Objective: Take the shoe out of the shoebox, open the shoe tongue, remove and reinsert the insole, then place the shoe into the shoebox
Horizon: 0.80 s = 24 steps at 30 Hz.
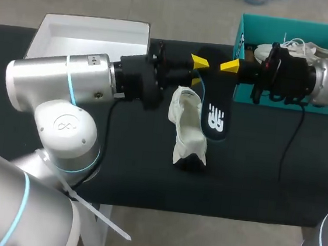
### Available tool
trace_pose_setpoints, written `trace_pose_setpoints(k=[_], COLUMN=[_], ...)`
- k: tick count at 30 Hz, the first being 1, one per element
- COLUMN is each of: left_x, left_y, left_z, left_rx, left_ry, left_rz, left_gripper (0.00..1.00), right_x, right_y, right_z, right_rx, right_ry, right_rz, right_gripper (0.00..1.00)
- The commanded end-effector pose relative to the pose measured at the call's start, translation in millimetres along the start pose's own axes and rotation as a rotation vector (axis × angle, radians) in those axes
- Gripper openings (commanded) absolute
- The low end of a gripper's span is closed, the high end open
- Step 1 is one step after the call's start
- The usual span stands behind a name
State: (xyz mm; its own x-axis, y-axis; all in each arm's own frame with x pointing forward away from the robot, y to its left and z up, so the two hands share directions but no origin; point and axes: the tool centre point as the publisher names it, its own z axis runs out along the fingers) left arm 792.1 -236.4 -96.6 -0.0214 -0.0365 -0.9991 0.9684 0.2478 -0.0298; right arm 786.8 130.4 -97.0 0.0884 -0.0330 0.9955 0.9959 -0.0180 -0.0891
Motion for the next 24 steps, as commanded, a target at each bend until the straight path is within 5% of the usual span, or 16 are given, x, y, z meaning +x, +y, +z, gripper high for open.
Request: trace_pose_setpoints(k=[1,5,8,10,15,16,17,24], left_x=[2.6,3.6,4.3,5.2,7.0,7.3,7.9,13.7], left_y=[0.8,0.4,0.7,0.2,-0.8,-0.9,-1.1,-1.7], left_z=[4.0,8.6,12.6,14.6,16.2,16.1,15.7,9.1], left_rx=[0.004,0.017,0.021,0.031,0.045,0.045,0.047,0.049], left_ry=[-0.022,-0.011,-0.005,0.005,0.019,0.019,0.02,0.032], left_rz=[0.006,0.012,0.017,0.019,0.01,0.008,0.007,-0.014], left_gripper=[0.29,0.37,0.26,0.0,0.0,0.0,0.0,0.0], right_x=[0.6,0.8,0.8,0.6,-0.9,-1.4,-2.6,-15.3], right_y=[-1.3,-2.9,-3.8,-4.2,-4.2,-4.2,-3.9,0.3], right_z=[2.8,4.9,5.5,5.5,4.6,4.1,2.5,-38.5], right_rx=[0.004,0.017,0.023,0.021,0.013,0.011,0.003,-0.074], right_ry=[-0.006,-0.011,-0.018,-0.025,-0.027,-0.026,-0.029,-0.077], right_rz=[0.003,0.005,0.004,0.004,0.009,0.011,0.016,-0.013], right_gripper=[0.0,0.0,0.0,0.0,0.0,0.27,0.99,1.0])
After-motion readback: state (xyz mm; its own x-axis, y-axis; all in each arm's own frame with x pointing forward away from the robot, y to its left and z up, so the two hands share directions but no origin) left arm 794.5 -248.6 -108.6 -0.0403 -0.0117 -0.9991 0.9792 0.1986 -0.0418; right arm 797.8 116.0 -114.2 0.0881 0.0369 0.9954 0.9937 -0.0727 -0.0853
